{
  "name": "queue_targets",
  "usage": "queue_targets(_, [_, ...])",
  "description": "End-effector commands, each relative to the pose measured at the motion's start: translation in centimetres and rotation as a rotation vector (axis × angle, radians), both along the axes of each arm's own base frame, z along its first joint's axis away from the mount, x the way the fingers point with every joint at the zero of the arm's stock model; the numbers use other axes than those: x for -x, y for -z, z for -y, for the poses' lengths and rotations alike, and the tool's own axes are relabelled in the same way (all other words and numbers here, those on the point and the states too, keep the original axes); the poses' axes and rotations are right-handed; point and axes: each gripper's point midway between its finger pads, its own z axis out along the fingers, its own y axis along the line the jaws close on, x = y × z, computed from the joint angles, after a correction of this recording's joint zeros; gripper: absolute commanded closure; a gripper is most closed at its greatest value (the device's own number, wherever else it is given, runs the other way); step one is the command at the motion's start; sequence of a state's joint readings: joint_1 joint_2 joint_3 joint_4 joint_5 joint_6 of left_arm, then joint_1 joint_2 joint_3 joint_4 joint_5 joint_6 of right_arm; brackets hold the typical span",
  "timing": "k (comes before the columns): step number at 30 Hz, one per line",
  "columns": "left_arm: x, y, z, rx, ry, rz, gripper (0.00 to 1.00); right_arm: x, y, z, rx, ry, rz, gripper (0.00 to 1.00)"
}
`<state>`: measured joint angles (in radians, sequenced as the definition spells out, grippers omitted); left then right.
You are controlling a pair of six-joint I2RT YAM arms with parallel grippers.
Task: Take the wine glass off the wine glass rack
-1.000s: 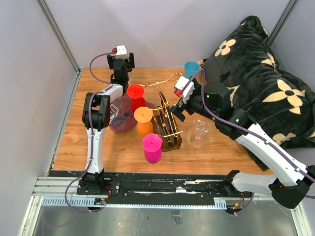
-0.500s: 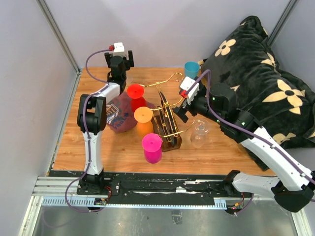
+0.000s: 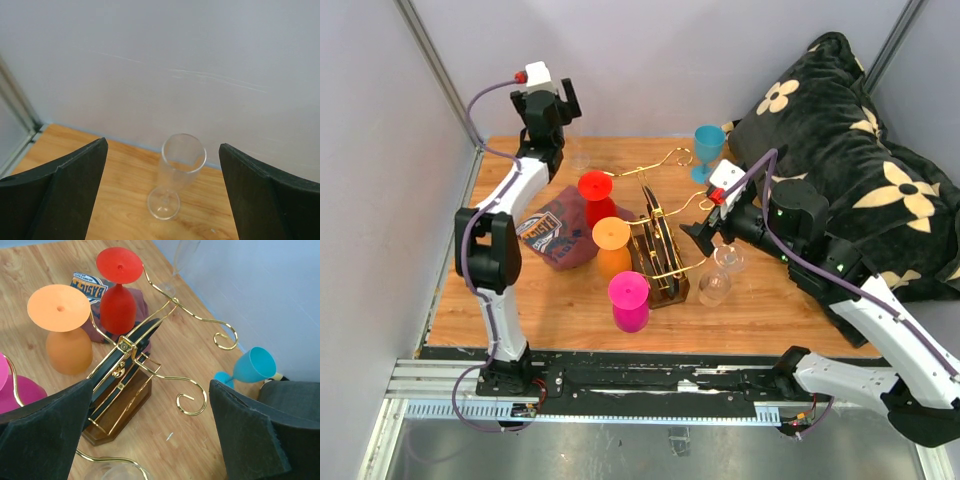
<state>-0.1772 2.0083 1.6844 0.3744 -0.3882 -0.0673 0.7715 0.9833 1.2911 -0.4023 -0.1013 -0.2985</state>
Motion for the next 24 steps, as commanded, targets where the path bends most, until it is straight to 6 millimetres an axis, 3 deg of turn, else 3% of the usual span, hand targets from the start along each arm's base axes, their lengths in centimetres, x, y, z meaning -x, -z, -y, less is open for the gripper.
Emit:
queue_targets(1, [5.3, -2.8, -4.5, 0.146, -0.200, -0.063, 0.00, 0.6, -0.2, 0.5, -0.020, 0.023, -0.056, 0.00])
queue_targets(3, [8.1, -2.3, -5.4, 0.203, -0.252, -0.116, 0.00, 0.6, 0.0, 0.7, -0.018, 0.035, -0.070, 0.00])
queue_targets(5, [11.0, -0.4, -5.7, 0.232, -0.276, -0.213, 0.00, 1.0, 0.0, 0.7, -0.025, 0.028, -0.079, 0.00])
queue_targets(8, [14.9, 1.2, -4.8, 0.274, -0.228, -0.305, 0.00, 1.6, -0.2, 0.8, -0.044, 0.011, -0.073, 0.01])
queue_targets(12, [18.9, 5.7, -3.3, 0.318, -0.151, -0.453, 0.00, 2.1, -0.2, 0.9, -0.052, -0.005, -0.076, 0.01])
queue_targets(17, [21.7, 12.8, -0.4, 0.334, -0.031, -0.687, 0.00, 2.8, -0.8, 1.3, -0.084, -0.009, -0.082, 0.02])
queue_targets(21, [22.6, 16.8, -0.7, 0.315, -0.080, -0.752, 0.00, 3.5, -1.4, 1.8, -0.115, -0.008, -0.083, 0.01])
queue_targets(24, [22.1, 19.5, -0.7, 0.318, -0.106, -0.807, 0.00, 4.0, -2.0, 2.2, -0.136, -0.008, -0.080, 0.01])
